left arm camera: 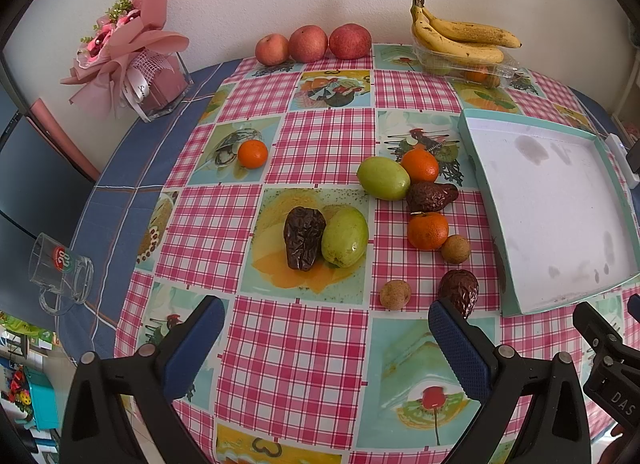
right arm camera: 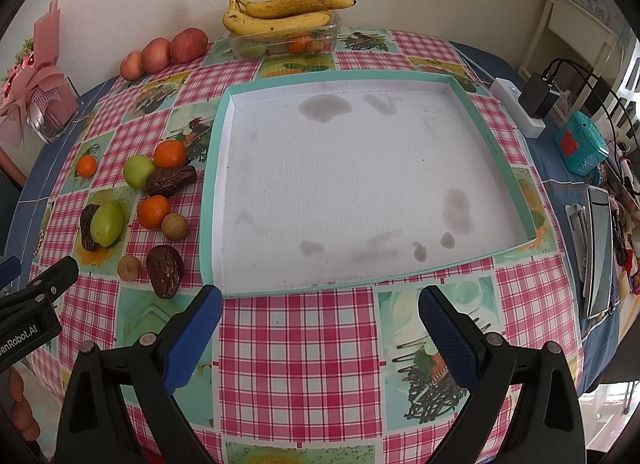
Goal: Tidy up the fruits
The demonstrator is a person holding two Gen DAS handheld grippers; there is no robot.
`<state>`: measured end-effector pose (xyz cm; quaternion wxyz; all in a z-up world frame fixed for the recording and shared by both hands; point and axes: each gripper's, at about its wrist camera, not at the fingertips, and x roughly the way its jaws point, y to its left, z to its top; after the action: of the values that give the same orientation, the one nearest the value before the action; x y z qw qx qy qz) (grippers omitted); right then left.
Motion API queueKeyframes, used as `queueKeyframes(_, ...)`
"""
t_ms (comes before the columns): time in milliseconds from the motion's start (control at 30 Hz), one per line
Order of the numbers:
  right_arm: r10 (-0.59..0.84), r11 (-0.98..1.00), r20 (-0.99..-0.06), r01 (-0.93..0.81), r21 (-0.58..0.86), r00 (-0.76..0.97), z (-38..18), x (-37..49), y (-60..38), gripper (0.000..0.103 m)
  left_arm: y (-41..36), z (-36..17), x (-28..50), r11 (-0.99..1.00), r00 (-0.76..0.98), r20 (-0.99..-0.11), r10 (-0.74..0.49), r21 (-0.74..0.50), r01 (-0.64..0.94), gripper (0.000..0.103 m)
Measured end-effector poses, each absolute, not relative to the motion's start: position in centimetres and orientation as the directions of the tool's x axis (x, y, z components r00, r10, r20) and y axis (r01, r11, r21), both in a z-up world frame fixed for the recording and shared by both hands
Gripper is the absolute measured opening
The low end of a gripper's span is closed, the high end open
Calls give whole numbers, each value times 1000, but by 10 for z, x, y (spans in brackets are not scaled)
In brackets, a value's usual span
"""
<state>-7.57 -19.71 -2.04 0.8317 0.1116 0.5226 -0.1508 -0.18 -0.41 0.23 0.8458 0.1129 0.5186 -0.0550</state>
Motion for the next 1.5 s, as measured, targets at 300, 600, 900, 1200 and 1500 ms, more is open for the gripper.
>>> queueKeyframes(300, -134, 930, -903, 367, 28, 408, -21, -76, -197, 98, -4, 2, -2, 968, 457, -889, 25, 135, 210, 103)
queueKeyframes(600, -133, 930, -904, 367, 28, 407, -20, -76, -197, 98, -4, 2, -2, 968, 457, -889, 25, 135, 210, 103)
queueKeyframes(900, -133, 930, -904, 367, 29, 407, -19, -76, -198, 98, -2, 4, -1, 971, 458, -889, 12, 119, 207, 103)
queueKeyframes(1200, -109, 943, -874, 327, 60, 474, -7, -68, -186, 98, 21, 22, 23, 991, 500, -864, -52, 18, 135, 103)
queueKeyframes(1500, -9, 947, -853, 279, 161, 523, 17, -40, -166, 98, 48, 39, 50, 981, 589, -786, -189, -176, 80, 103)
